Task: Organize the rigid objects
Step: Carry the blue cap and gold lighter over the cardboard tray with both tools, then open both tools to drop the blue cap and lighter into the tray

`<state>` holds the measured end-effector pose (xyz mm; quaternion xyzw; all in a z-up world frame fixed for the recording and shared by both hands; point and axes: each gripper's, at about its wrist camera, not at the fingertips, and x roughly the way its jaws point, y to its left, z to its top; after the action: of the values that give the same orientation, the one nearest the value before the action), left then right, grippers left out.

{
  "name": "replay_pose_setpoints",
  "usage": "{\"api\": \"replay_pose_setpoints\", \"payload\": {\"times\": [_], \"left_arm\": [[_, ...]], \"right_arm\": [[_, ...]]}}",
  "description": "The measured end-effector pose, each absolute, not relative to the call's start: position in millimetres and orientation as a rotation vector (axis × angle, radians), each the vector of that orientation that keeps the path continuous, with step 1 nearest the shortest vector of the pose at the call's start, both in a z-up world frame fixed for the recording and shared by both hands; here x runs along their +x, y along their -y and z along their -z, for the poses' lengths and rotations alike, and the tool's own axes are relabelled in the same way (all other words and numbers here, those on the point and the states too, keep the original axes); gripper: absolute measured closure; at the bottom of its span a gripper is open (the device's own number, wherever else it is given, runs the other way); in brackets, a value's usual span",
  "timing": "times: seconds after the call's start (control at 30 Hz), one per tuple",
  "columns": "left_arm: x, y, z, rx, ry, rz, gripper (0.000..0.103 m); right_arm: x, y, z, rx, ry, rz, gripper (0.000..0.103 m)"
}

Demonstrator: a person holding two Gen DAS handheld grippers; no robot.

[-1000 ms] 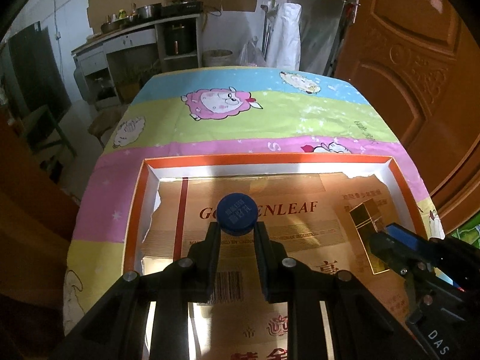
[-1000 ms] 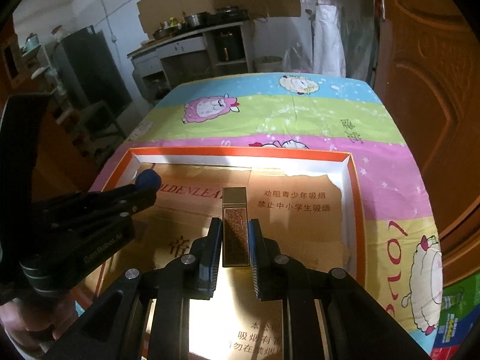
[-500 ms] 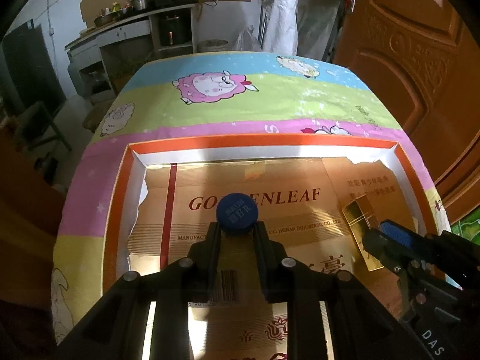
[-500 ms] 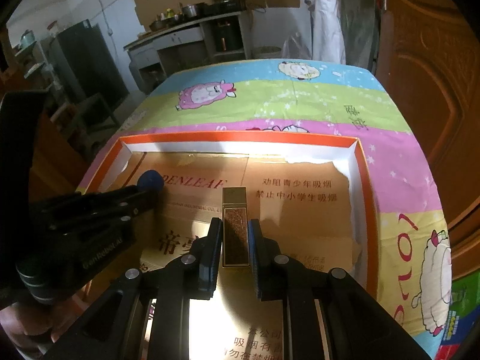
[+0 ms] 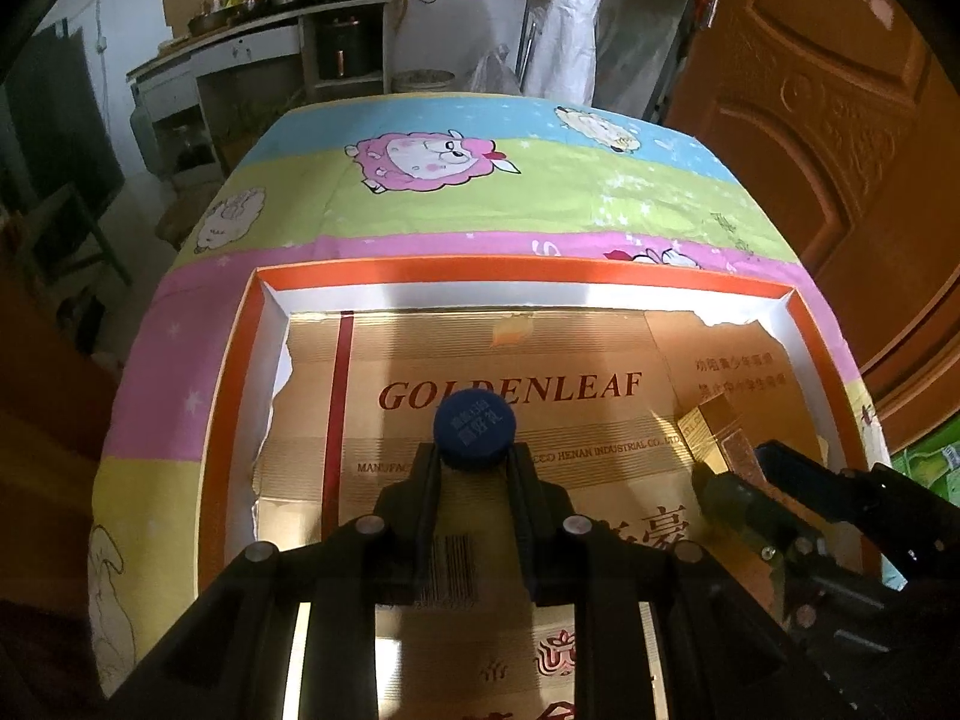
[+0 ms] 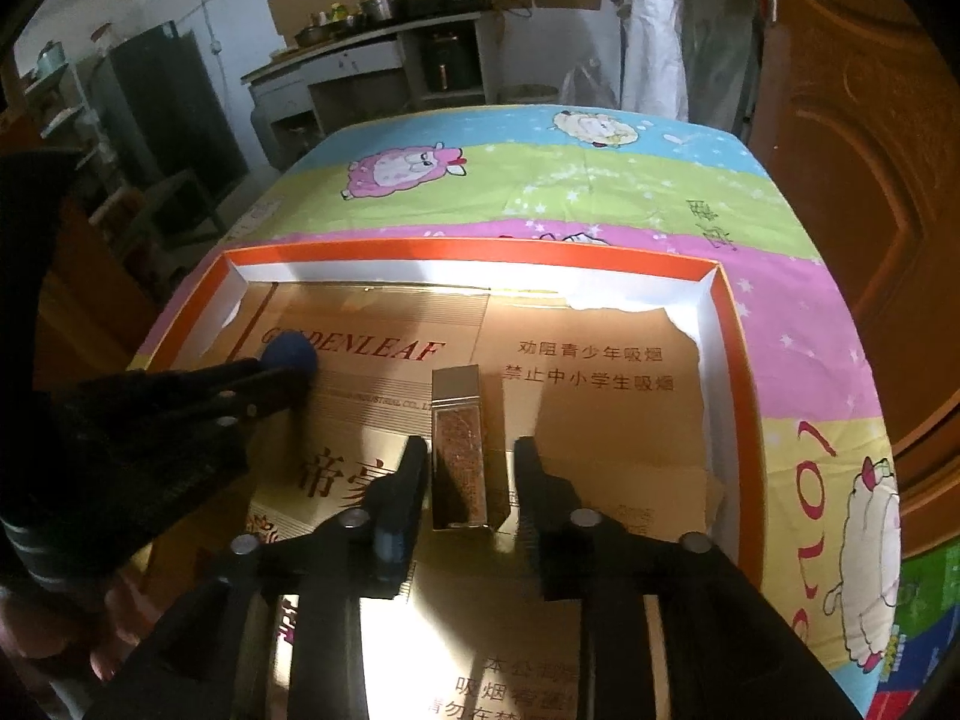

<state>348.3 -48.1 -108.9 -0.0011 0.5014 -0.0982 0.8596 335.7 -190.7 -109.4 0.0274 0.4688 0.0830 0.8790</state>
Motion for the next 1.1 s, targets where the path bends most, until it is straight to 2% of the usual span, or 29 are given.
{"api": "replay_pose_setpoints", "payload": {"times": [0.03,0.13,0.7,0.77,0.83,0.9,1.1], "left_arm": [[348.3,47.8,108.4,-0.003,-1.052,0.204,0.08],[346.4,47.0,106.9,0.002,-1.052,0.198,0.08],[313.6,41.3,82.9,-0.008,-0.984,0.226,0.078],[308.2,39.6,76.9,-0.011,-0.967,0.226,0.074],[302.4,38.4,70.5,-0.008,-0.946,0.232,0.057],[296.3,38.0,65.4,-0.002,-0.928,0.234,0.048],[277.0,34.1,55.9,-0.011,-0.908,0.233,0.048]], "right_arm": [[335.2,190.8,108.8,0.054,-0.975,-0.17,0.063],[332.5,190.3,106.4,0.044,-0.966,-0.165,0.062],[309.8,192.6,86.9,0.052,-0.931,-0.155,0.061],[305.3,191.9,83.6,0.052,-0.925,-0.155,0.061],[300.3,191.2,80.7,0.054,-0.92,-0.155,0.061],[295.6,190.3,78.3,0.055,-0.916,-0.157,0.061],[276.9,187.0,69.7,0.05,-0.901,-0.159,0.061]]}}
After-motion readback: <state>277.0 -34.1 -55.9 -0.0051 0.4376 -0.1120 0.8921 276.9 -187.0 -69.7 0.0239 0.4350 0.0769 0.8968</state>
